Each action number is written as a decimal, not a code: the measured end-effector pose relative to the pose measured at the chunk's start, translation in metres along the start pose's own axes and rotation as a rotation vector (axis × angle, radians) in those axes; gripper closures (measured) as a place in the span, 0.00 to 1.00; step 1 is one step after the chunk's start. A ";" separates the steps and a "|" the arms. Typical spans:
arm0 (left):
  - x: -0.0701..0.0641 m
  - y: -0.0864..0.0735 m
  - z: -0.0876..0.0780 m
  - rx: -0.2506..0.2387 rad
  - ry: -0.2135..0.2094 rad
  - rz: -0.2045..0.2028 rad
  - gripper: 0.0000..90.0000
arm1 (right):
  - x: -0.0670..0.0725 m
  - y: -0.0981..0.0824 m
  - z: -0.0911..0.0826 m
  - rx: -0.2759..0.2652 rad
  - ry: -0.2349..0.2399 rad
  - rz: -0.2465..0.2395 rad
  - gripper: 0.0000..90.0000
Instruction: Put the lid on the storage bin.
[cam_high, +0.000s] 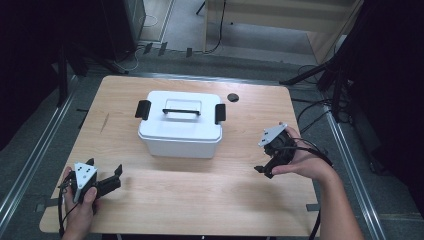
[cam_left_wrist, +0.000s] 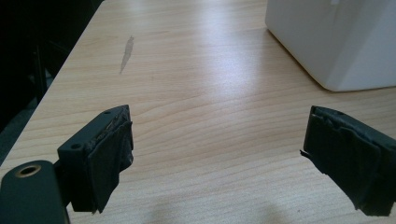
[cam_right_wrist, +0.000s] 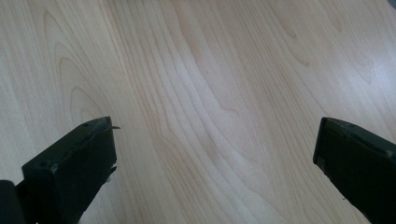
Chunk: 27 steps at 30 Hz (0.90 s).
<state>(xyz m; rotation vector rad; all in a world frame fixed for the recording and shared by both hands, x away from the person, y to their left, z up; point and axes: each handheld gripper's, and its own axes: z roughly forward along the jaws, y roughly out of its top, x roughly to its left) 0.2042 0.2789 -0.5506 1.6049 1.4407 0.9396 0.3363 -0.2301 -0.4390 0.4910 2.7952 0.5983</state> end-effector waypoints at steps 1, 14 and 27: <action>0.000 0.000 0.000 0.000 0.001 0.000 0.10 | 0.001 -0.003 0.001 -0.005 -0.001 0.005 0.00; 0.000 0.000 0.000 0.001 0.000 0.002 0.10 | 0.011 -0.035 0.010 -0.027 -0.012 0.060 0.00; 0.000 0.000 0.000 0.001 0.001 0.003 0.10 | 0.020 -0.066 0.019 -0.105 -0.030 0.131 0.00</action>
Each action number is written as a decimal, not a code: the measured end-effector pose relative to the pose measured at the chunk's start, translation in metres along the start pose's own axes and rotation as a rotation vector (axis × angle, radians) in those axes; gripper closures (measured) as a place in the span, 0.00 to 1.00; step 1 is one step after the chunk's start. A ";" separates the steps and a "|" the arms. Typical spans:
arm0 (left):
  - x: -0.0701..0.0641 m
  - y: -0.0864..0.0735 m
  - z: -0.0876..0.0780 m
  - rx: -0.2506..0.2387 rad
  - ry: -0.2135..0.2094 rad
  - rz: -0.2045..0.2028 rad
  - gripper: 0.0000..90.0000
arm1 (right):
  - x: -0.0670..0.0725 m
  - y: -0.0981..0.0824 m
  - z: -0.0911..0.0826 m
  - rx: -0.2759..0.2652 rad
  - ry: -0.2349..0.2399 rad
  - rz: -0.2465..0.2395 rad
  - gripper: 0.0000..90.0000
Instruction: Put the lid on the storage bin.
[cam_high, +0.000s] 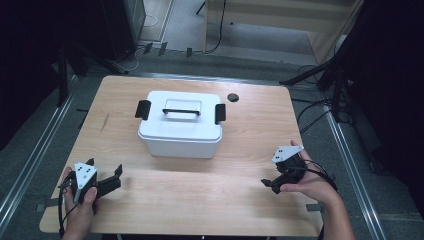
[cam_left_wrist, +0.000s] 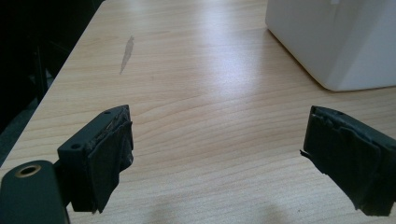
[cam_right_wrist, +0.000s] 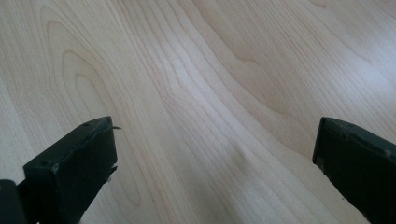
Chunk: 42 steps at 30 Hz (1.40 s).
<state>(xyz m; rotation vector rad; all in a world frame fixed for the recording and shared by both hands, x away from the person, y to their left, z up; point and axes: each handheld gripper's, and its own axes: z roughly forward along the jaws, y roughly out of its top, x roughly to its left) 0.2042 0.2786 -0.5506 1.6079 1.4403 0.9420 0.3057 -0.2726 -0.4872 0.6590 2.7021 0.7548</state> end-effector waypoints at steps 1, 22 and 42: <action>0.000 0.000 0.000 0.000 0.000 0.000 0.10 | 0.001 -0.002 0.000 -0.003 -0.002 0.007 0.00; 0.000 0.000 0.000 0.000 0.003 0.000 0.10 | 0.015 -0.063 0.002 -0.172 -0.053 0.177 0.00; 0.000 0.000 0.001 0.009 0.005 -0.001 0.10 | 0.031 -0.094 0.004 -0.321 -0.115 0.294 0.00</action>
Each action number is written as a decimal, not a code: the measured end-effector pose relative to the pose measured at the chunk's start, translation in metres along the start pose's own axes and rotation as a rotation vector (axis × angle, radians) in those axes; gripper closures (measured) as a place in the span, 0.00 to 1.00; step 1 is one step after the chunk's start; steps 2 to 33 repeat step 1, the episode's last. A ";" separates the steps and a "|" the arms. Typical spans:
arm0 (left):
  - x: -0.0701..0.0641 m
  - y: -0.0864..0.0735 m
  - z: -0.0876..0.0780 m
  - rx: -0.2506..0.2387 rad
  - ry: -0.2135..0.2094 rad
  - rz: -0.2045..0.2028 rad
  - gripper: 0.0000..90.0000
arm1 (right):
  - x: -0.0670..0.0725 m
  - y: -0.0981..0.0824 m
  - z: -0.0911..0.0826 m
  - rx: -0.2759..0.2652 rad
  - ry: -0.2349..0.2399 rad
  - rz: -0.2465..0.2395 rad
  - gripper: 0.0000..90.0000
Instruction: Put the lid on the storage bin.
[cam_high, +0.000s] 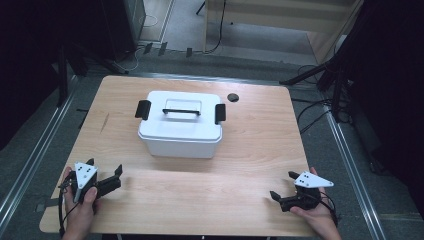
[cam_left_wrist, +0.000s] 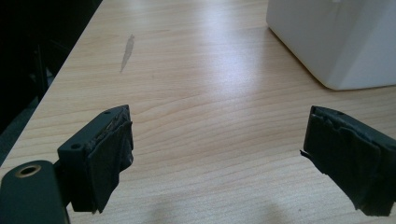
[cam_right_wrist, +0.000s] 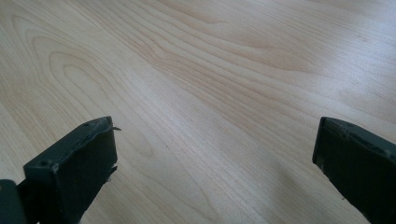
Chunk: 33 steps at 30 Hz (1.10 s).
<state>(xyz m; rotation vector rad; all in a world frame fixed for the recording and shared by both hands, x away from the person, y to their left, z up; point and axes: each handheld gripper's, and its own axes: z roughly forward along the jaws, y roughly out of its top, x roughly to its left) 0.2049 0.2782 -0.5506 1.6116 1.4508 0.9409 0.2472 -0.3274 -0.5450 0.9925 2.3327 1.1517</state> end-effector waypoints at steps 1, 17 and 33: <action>0.000 0.000 0.000 -0.001 0.003 0.001 0.10 | 0.000 0.000 0.000 -0.003 0.004 0.003 0.00; 0.000 0.000 0.000 -0.001 0.003 0.001 0.10 | 0.000 0.000 0.000 -0.003 0.004 0.003 0.00; 0.000 0.000 0.000 -0.001 0.003 0.001 0.10 | 0.000 0.000 0.000 -0.003 0.004 0.003 0.00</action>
